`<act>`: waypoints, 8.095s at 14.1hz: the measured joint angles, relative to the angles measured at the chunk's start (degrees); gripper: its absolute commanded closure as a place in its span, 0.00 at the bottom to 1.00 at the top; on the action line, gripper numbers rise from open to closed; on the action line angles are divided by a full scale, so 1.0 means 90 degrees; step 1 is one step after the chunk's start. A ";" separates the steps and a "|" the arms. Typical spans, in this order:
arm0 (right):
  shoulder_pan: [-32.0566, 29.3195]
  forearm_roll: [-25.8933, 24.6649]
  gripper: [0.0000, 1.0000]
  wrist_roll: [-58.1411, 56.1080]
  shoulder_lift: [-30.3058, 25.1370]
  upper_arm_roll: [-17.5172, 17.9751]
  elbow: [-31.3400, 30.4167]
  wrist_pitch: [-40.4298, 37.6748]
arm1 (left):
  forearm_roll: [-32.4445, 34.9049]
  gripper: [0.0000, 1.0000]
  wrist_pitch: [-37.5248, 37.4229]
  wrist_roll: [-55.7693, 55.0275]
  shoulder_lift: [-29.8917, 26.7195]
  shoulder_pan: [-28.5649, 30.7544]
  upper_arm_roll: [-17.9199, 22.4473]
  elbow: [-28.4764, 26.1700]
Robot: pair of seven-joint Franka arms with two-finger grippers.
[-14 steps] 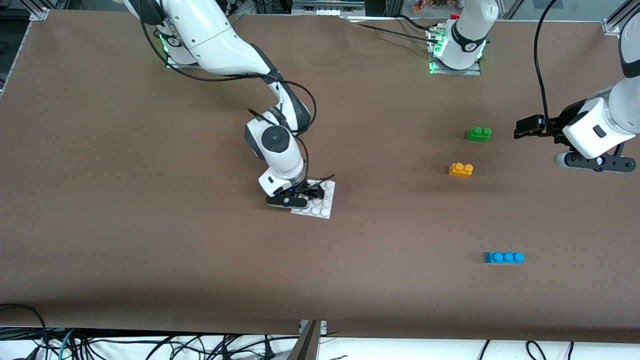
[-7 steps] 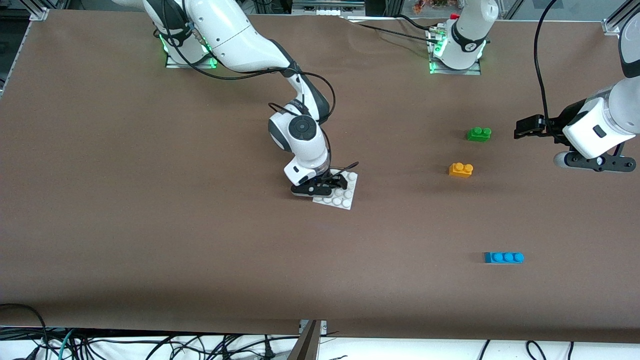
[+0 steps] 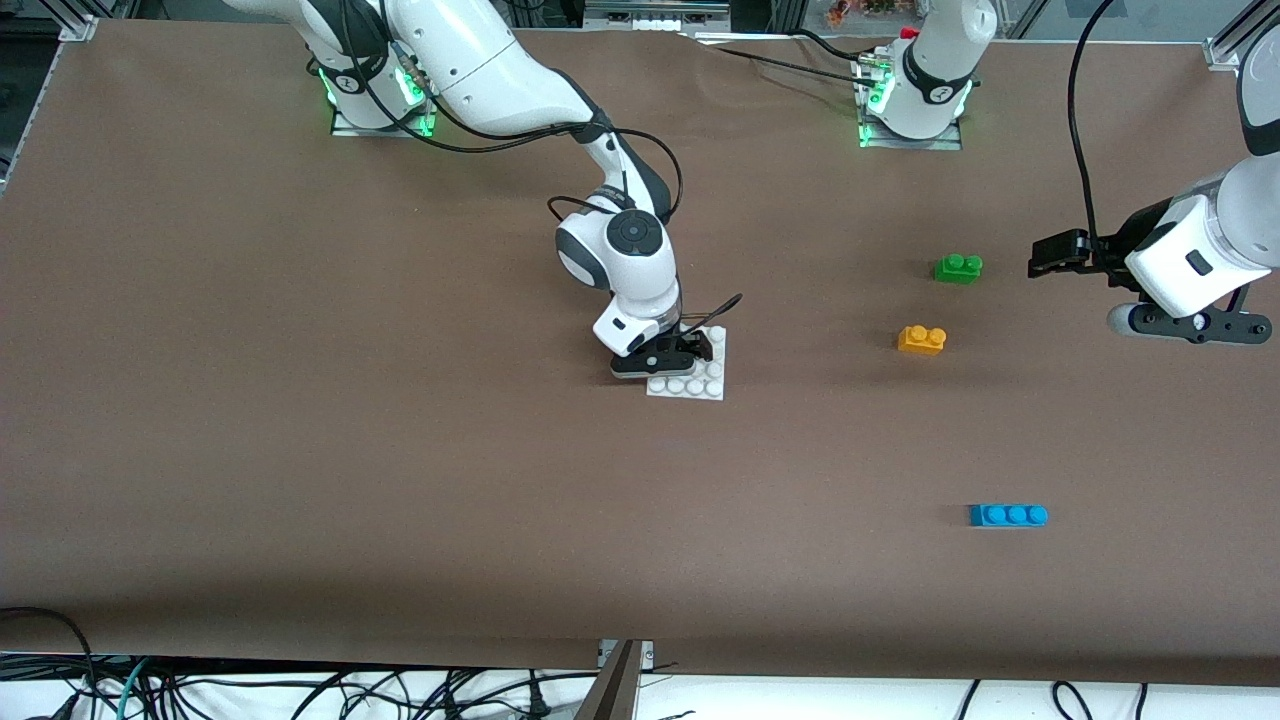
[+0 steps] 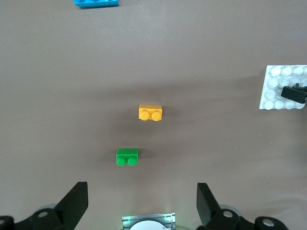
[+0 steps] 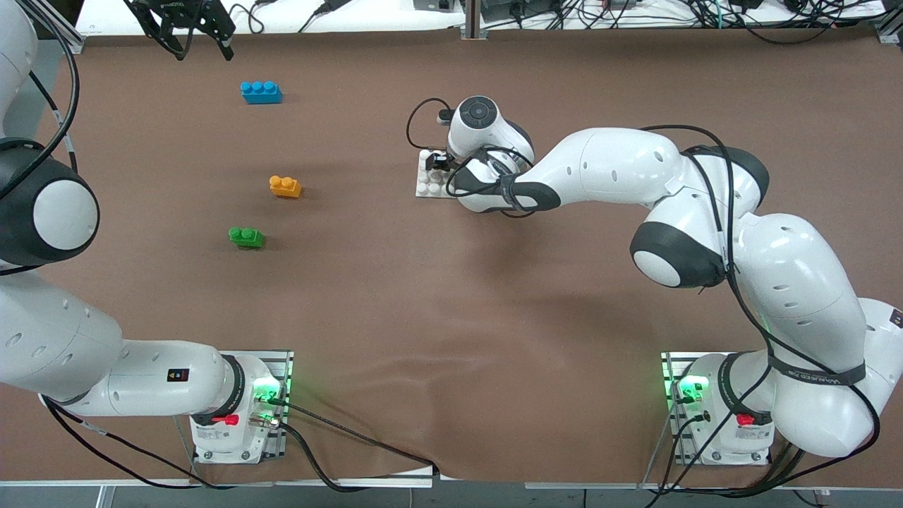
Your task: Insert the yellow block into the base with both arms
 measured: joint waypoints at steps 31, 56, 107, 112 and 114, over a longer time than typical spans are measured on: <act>-0.5823 0.0325 0.00 -0.5860 -0.5440 0.0654 -0.0556 -0.7144 | 0.0470 0.00 0.4652 0.0052 -0.0876 -0.0012 -0.0285 -0.4553; -0.5827 0.0296 0.00 -0.5813 -0.5398 0.0692 -0.0518 -0.6832 | 0.0614 0.00 0.7059 0.0070 0.0978 -0.0012 -0.0290 -0.5371; -0.5878 0.0296 0.00 -0.5804 -0.5317 0.0685 -0.0516 -0.6826 | 0.0663 0.80 0.4325 -0.3778 0.3603 -0.2539 -0.1822 -0.0157; -0.5878 0.0296 0.00 -0.5804 -0.5317 0.0685 -0.0516 -0.6826 | 0.0665 0.80 0.4325 -0.3782 0.3635 -0.2528 -0.1702 -0.0224; -0.5878 0.0296 0.00 -0.5804 -0.5317 0.0685 -0.0516 -0.6826 | 0.0665 0.79 0.4330 -0.3801 0.3674 -0.2528 -0.1702 -0.0227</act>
